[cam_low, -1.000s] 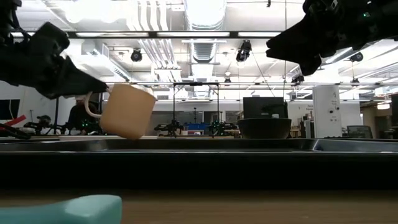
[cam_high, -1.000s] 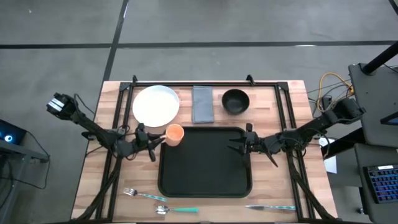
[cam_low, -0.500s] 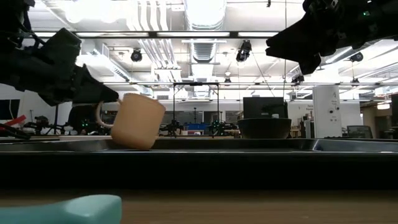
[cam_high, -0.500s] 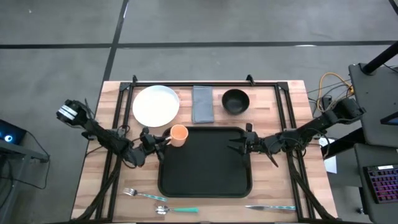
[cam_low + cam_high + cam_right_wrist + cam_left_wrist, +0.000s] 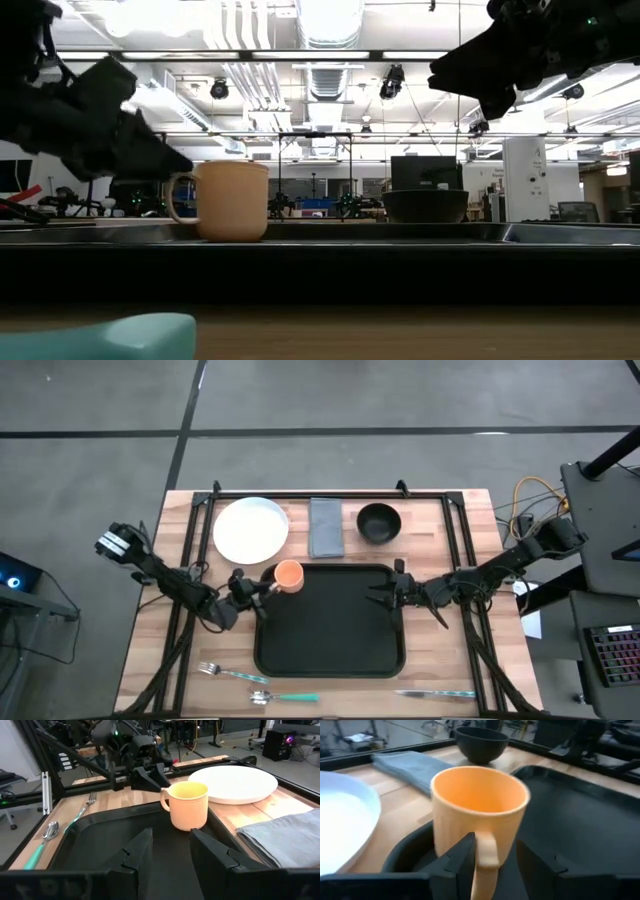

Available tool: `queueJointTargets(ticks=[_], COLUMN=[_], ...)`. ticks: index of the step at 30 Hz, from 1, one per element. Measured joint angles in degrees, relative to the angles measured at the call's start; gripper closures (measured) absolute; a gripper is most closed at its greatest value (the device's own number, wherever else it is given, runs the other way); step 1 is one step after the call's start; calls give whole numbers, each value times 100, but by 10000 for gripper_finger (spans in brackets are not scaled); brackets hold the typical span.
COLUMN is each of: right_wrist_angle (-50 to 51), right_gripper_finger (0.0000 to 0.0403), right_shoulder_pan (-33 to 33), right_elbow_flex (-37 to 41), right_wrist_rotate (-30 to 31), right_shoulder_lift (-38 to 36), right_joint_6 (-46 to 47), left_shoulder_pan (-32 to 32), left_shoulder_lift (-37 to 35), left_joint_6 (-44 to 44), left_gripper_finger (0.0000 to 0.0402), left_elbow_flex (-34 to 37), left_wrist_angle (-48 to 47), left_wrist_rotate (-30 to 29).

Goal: Set up tray
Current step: Put the orange mug on the black serving tray, then put the white plate to the bottom of the orange mug on the black serving tray

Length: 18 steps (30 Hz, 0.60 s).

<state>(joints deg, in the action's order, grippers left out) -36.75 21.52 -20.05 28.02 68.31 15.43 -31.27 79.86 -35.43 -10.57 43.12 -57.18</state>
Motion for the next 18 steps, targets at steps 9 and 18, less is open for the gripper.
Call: queueJointTargets(ticks=[9,18], right_wrist_angle=[-61,2148], right_gripper_finger=[284,258], right_shoulder_pan=[-28,-821], right_elbow_flex=[-20,-1551], right_wrist_rotate=[76,164], right_shoulder_lift=[0,161], right_joint_6=[89,30], left_shoulder_pan=[-94,-59], left_shoulder_lift=[-1534,-2734], left_joint_6=[2199,3348], left_gripper_finger=[273,272], left_elbow_flex=[-181,-370], left_wrist_angle=[-162,-996], left_wrist_rotate=[-120,-1187])
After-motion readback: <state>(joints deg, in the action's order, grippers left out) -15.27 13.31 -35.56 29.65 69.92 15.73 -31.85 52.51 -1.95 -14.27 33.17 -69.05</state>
